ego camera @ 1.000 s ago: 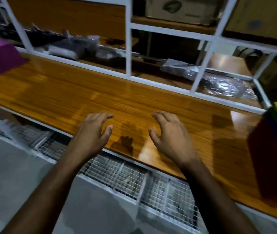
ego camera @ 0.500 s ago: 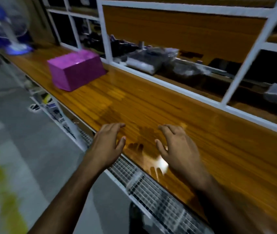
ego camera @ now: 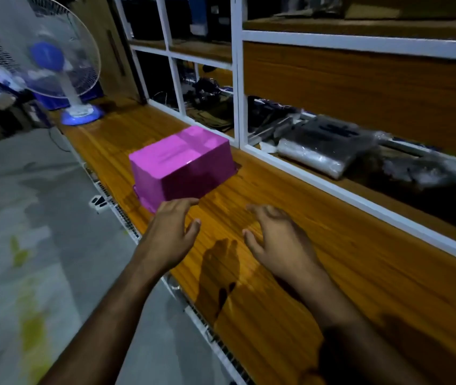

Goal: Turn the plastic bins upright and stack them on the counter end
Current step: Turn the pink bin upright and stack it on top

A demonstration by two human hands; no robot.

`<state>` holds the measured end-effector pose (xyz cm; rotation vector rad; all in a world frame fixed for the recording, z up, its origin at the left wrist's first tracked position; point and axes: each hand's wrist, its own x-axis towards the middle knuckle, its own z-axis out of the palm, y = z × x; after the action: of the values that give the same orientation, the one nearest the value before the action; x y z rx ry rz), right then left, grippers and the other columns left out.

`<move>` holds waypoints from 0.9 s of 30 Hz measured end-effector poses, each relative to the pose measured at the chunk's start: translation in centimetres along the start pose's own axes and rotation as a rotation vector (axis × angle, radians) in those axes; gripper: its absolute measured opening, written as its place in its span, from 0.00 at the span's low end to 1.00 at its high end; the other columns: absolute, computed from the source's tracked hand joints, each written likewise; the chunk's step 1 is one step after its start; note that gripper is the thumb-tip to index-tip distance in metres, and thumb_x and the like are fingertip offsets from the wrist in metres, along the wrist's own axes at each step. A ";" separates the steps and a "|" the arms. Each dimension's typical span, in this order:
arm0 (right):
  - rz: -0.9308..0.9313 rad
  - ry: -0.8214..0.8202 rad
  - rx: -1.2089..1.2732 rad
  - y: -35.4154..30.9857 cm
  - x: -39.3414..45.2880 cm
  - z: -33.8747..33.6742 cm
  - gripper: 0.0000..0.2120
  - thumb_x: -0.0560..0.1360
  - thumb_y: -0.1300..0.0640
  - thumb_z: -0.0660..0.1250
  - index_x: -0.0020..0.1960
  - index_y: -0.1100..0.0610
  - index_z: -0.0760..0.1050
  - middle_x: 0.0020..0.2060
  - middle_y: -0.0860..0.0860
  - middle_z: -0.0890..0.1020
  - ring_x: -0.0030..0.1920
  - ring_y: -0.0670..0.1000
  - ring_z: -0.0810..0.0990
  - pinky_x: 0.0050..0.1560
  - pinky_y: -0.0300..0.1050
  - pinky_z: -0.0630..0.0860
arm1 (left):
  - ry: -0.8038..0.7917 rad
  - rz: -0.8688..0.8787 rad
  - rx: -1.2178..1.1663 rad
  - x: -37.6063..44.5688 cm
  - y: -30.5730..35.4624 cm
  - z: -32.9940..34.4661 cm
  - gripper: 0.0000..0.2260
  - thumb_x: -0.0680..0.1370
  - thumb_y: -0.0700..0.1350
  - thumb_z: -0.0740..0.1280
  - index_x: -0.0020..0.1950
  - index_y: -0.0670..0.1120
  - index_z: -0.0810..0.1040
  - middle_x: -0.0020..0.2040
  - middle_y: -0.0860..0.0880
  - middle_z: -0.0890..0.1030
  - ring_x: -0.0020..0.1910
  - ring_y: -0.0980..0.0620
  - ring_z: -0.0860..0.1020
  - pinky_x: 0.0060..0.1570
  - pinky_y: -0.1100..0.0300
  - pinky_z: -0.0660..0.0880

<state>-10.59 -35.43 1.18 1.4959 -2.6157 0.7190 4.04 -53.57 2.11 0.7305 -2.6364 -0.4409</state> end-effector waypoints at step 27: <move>0.838 0.457 0.322 -9.9 27.5 17.6 0.21 0.67 0.43 0.69 0.52 0.56 0.78 0.39 0.50 0.82 0.41 0.52 0.80 0.38 0.41 0.66 | -0.357 0.171 -0.198 33.3 -26.5 1.2 0.22 0.74 0.42 0.69 0.68 0.41 0.75 0.63 0.40 0.80 0.64 0.42 0.75 0.61 0.55 0.70</move>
<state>-13.78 -69.10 -3.64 0.1117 -2.7414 1.3754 -11.72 -93.05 -0.43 0.3885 -2.8927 -0.8353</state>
